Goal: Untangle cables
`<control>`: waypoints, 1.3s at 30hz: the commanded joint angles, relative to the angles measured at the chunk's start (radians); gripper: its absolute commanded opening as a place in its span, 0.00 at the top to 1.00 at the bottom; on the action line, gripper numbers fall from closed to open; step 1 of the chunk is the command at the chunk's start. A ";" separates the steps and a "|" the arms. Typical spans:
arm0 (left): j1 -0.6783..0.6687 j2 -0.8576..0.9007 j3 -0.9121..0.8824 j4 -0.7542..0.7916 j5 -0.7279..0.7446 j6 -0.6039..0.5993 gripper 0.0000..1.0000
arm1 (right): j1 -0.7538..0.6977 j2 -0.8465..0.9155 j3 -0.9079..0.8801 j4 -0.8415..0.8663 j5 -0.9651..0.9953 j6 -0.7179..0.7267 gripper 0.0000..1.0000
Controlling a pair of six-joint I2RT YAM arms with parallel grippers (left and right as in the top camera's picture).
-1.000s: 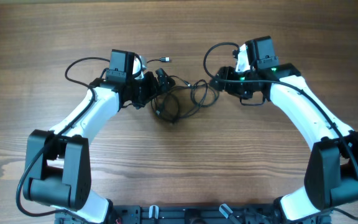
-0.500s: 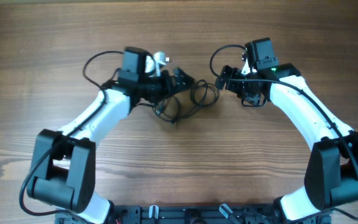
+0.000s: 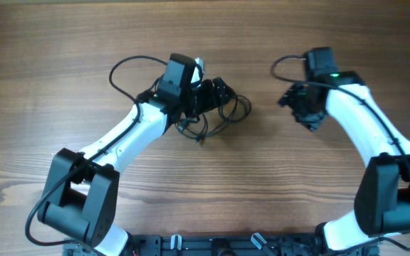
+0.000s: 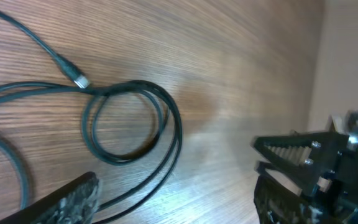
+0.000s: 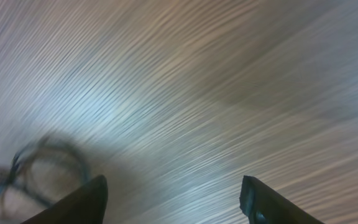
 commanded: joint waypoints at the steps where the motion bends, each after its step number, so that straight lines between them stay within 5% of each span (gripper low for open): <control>1: -0.039 0.039 0.142 -0.099 -0.177 0.042 0.23 | -0.089 0.014 -0.002 -0.016 -0.019 -0.106 0.30; 9: -0.120 0.243 0.428 -0.376 -0.338 0.081 0.39 | -0.157 0.014 -0.002 -0.042 -0.030 -0.165 0.32; 21: -0.201 0.348 0.465 -0.441 -0.448 0.073 0.54 | -0.157 0.014 -0.002 -0.037 -0.030 -0.185 0.32; 31: -0.200 0.327 0.535 -0.478 -0.430 0.082 0.41 | -0.157 0.014 -0.002 -0.033 -0.030 -0.185 0.32; 39: -0.196 0.329 0.576 -0.556 -0.557 0.077 0.49 | -0.156 0.014 -0.002 -0.032 -0.030 -0.185 0.32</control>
